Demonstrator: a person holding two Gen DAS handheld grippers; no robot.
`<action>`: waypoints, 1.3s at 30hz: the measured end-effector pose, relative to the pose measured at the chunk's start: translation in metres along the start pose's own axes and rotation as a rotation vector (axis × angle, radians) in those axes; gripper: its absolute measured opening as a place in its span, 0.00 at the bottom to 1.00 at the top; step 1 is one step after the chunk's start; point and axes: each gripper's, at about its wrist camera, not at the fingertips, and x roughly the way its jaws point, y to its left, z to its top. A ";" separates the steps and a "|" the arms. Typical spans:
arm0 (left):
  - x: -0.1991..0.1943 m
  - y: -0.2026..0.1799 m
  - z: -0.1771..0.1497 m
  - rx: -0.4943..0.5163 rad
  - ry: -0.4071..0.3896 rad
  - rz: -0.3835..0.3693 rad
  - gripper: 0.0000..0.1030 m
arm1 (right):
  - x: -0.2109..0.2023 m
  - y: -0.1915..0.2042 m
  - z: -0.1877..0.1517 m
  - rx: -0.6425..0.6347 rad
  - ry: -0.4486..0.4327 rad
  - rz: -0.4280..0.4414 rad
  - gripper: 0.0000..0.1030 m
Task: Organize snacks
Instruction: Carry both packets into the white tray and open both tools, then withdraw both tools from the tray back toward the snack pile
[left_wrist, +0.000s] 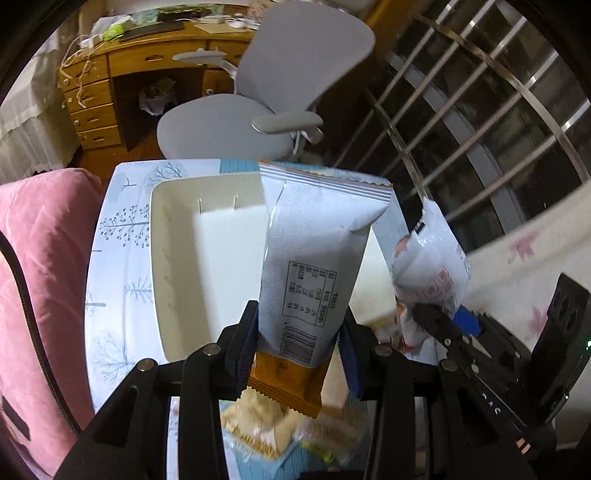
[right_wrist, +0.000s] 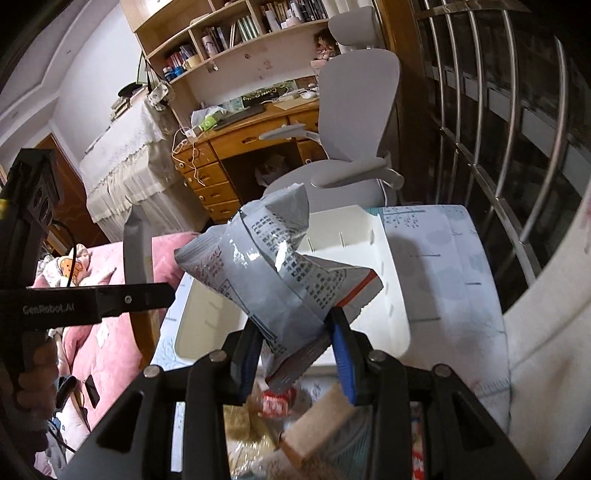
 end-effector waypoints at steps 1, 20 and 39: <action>0.004 0.003 0.002 -0.012 -0.005 0.000 0.38 | 0.005 -0.003 0.002 0.002 0.001 0.008 0.35; 0.050 0.014 0.004 -0.113 0.108 0.082 0.69 | 0.048 -0.044 0.005 0.136 0.087 0.075 0.46; -0.043 0.045 -0.069 -0.023 0.103 0.039 0.78 | -0.003 -0.034 -0.032 0.387 0.059 0.034 0.50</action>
